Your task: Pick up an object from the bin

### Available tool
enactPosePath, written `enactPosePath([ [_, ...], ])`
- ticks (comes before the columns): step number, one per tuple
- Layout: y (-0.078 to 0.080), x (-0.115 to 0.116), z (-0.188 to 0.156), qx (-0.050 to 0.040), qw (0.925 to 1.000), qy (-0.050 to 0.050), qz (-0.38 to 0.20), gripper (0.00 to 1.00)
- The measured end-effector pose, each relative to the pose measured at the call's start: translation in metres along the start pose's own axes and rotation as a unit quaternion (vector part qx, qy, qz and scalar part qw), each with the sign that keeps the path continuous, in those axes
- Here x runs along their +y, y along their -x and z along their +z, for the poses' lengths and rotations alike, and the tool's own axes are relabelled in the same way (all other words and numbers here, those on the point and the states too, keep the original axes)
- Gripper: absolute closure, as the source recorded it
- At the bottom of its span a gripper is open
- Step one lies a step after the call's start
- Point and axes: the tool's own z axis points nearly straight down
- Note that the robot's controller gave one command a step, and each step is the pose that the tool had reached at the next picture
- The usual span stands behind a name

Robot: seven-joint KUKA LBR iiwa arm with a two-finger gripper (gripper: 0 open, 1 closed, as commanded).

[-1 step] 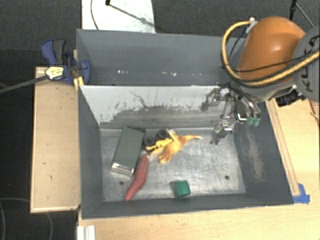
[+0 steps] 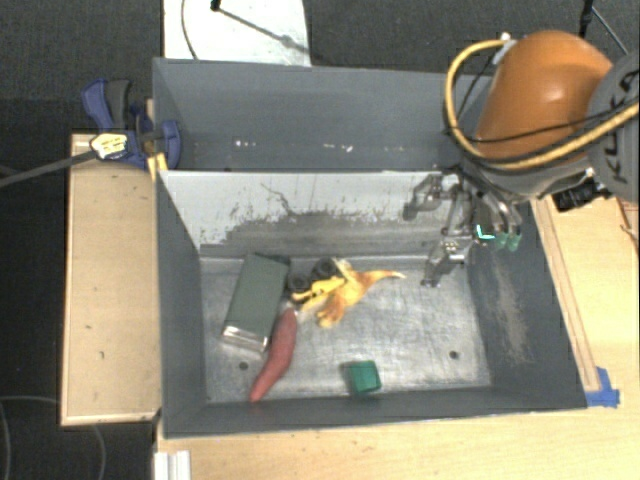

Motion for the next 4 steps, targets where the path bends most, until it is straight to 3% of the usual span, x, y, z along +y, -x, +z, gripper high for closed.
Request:
enactPosePath([
  [1, -0.006, 0.001, 0.012, -0.0035, 0.9982, -0.001, -0.06, 0.0],
  [2, -0.016, 0.012, 0.164, -0.0028, 0.9921, 0.0, -0.125, 1.0],
  [3, -0.016, 0.012, 0.164, -0.0028, 0.9921, 0.0, -0.125, 1.0],
  [4, -0.032, 0.0, 0.134, 0.0007, 0.9935, 0.001, -0.114, 1.0],
])
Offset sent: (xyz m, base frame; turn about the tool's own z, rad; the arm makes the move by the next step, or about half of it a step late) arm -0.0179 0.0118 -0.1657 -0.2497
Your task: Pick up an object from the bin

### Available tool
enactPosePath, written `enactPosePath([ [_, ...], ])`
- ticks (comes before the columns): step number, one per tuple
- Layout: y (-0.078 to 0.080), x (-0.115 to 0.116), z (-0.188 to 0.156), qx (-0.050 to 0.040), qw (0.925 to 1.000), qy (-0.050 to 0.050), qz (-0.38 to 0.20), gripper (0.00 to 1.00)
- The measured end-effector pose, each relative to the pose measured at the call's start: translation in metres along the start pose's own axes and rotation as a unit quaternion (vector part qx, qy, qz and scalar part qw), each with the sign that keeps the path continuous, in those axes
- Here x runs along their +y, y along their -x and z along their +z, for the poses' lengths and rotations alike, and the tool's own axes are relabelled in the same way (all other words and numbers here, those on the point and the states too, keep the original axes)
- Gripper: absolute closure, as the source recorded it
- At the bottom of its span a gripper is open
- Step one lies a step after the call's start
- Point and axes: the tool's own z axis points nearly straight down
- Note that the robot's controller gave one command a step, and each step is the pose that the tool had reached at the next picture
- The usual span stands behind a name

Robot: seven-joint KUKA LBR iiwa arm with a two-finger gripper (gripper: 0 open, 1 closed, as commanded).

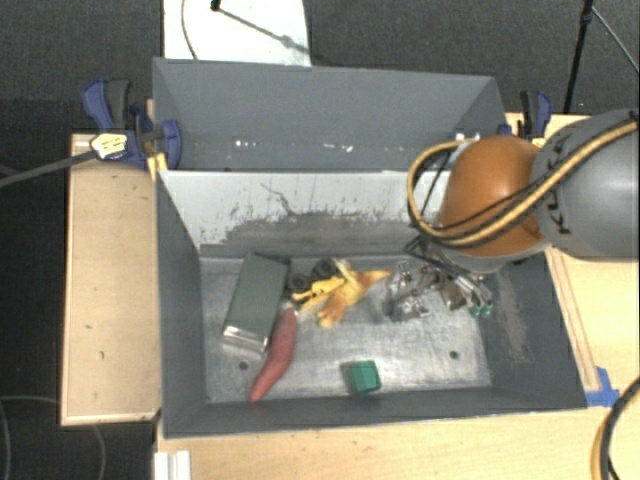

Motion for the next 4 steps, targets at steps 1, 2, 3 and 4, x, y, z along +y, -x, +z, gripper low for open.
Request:
enactPosePath([
  [1, -0.006, -0.008, -0.03, -0.0043, 1.0, -0.002, 0.001, 1.0],
  [2, -0.065, -0.044, -0.025, -0.0023, 1.0, -0.001, -0.008, 1.0],
  [3, -0.079, -0.057, -0.038, 0.0013, 0.9999, -0.002, 0.01, 1.0],
  [4, -0.053, -0.03, -0.047, -0.0037, 1.0, -0.001, 0.007, 1.0],
])
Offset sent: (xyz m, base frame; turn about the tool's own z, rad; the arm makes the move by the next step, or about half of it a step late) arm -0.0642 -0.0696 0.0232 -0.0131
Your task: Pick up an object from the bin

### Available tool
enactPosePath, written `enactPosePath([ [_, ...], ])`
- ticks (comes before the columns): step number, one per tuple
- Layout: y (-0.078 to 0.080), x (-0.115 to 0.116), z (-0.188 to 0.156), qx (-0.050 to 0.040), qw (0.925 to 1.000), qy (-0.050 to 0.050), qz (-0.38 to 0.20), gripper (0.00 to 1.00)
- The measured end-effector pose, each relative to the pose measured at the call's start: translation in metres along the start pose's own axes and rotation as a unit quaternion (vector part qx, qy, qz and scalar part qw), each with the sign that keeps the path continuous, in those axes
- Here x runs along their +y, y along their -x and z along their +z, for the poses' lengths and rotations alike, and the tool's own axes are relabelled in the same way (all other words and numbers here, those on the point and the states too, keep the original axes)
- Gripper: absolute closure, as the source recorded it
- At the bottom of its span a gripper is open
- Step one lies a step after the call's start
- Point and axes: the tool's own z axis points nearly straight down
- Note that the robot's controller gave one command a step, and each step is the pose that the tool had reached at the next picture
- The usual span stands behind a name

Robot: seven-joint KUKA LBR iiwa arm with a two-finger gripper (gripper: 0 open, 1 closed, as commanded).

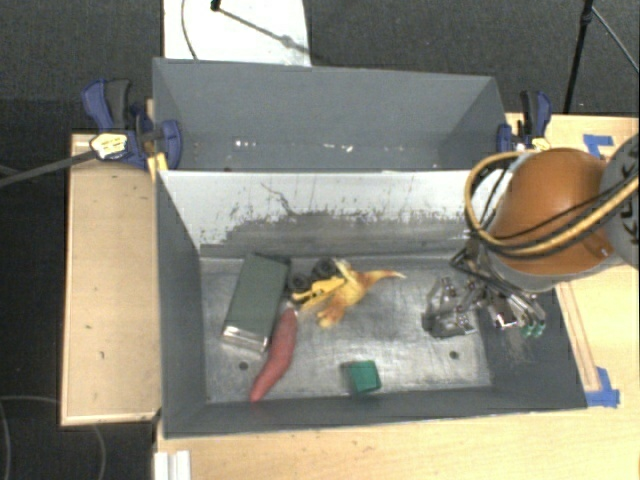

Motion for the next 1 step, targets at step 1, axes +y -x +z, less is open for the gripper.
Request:
enactPosePath([
  [1, 0.0, 0.0015, 0.0006, 0.0005, 1.0, 0.0, -0.001, 1.0],
])
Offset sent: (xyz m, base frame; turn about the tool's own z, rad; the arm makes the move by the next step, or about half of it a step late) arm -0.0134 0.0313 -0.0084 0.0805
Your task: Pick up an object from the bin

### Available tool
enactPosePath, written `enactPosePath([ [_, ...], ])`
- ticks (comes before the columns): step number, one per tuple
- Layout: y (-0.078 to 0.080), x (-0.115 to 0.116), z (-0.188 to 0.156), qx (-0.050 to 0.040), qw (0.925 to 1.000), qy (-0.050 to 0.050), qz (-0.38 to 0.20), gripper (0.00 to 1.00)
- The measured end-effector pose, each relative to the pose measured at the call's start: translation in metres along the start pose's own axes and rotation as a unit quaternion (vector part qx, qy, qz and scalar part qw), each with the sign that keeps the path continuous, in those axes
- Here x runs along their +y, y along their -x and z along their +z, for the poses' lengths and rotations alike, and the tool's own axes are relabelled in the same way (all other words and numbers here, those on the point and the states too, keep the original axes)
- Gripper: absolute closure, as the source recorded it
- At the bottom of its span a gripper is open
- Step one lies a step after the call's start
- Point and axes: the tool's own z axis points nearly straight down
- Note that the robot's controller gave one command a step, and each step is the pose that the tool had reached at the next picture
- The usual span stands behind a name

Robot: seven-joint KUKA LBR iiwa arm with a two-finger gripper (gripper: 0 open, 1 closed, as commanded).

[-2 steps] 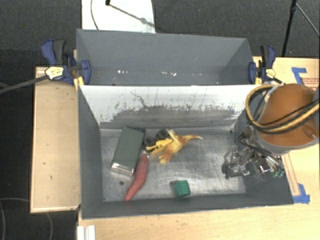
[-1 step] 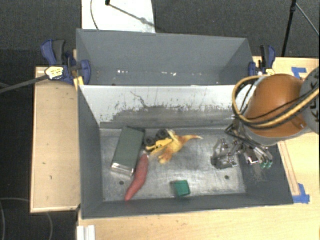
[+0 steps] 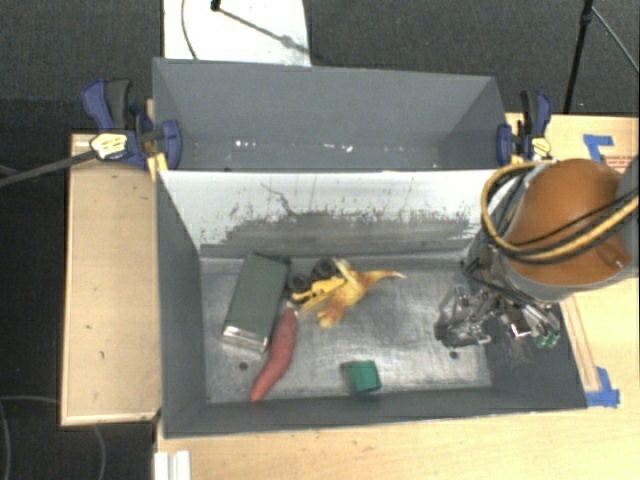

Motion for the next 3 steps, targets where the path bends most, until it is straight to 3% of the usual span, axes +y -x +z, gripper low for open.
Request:
enactPosePath([
  [1, 0.005, 0.026, 0.014, 0.0007, 0.9997, 0.001, 0.025, 1.0],
  [2, 0.005, 0.026, 0.014, 0.0007, 0.9997, 0.001, 0.025, 1.0],
  [3, 0.005, 0.025, -0.014, 0.0028, 0.9999, 0.0, 0.011, 1.0],
])
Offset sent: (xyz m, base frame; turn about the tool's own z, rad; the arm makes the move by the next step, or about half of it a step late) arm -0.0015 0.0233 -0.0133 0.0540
